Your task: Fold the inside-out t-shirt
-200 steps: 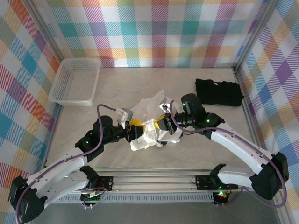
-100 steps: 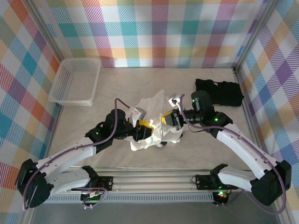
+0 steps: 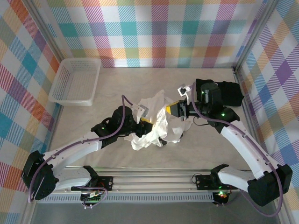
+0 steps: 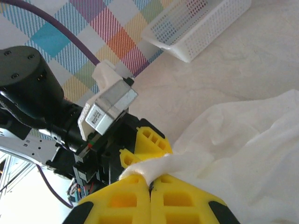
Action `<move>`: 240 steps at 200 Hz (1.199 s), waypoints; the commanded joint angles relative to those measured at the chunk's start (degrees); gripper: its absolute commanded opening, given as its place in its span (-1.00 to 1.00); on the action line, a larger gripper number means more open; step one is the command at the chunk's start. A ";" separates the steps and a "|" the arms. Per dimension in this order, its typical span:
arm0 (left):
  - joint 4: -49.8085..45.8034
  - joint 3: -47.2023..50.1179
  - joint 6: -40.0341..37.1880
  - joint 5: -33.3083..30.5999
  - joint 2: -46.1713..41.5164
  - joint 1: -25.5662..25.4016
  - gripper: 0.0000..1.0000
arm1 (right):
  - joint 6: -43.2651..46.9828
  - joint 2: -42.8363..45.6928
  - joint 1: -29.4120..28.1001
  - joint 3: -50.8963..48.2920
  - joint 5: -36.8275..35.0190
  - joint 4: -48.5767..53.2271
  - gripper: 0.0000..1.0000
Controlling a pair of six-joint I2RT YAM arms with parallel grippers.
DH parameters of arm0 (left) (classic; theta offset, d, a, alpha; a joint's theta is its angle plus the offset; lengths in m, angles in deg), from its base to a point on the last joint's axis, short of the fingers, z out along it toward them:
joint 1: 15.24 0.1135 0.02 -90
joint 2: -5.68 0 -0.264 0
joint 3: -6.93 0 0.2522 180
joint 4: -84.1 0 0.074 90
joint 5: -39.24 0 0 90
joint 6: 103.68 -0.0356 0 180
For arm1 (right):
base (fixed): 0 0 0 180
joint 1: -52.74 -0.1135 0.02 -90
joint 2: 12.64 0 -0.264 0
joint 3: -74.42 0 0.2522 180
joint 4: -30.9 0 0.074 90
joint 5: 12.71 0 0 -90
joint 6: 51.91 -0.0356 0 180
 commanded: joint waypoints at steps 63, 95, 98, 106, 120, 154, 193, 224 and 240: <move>3.26 1.66 -2.96 4.82 -11.32 -2.87 -0.22 | -4.47 -5.75 0.07 1.27 6.18 -6.17 -1.00; 2.63 -2.66 -3.24 7.36 -5.64 -3.78 -0.33 | -4.99 -5.87 0.08 0.56 6.46 -7.03 -1.00; 2.64 -2.93 -3.24 7.36 -5.20 -3.83 -0.33 | -5.01 -5.87 0.08 0.49 6.49 -6.99 -1.00; 2.70 -3.78 -3.32 7.36 -3.73 -3.82 -0.33 | -5.02 -5.78 0.07 0.46 6.59 -7.01 -1.00; 2.83 -4.94 -3.40 7.49 -1.65 -3.78 -0.32 | -4.94 -5.69 0.08 0.38 6.60 -7.05 -1.00; 2.80 -7.46 -3.67 7.24 2.55 -3.81 -0.35 | -4.92 -5.69 0.07 0.24 6.75 -7.00 -1.00; 3.32 -8.66 -3.28 4.33 4.13 -3.79 -0.44 | -4.40 -5.52 0.06 -0.15 6.67 -6.69 -1.00; 2.85 -8.96 -2.93 0.61 4.32 -3.74 -0.44 | -4.07 -5.66 0.05 -0.15 6.68 -6.48 -1.00; 3.63 -8.60 -2.58 0.42 4.06 -3.72 -0.60 | -4.04 -5.78 0.05 -0.15 6.81 -6.54 -1.00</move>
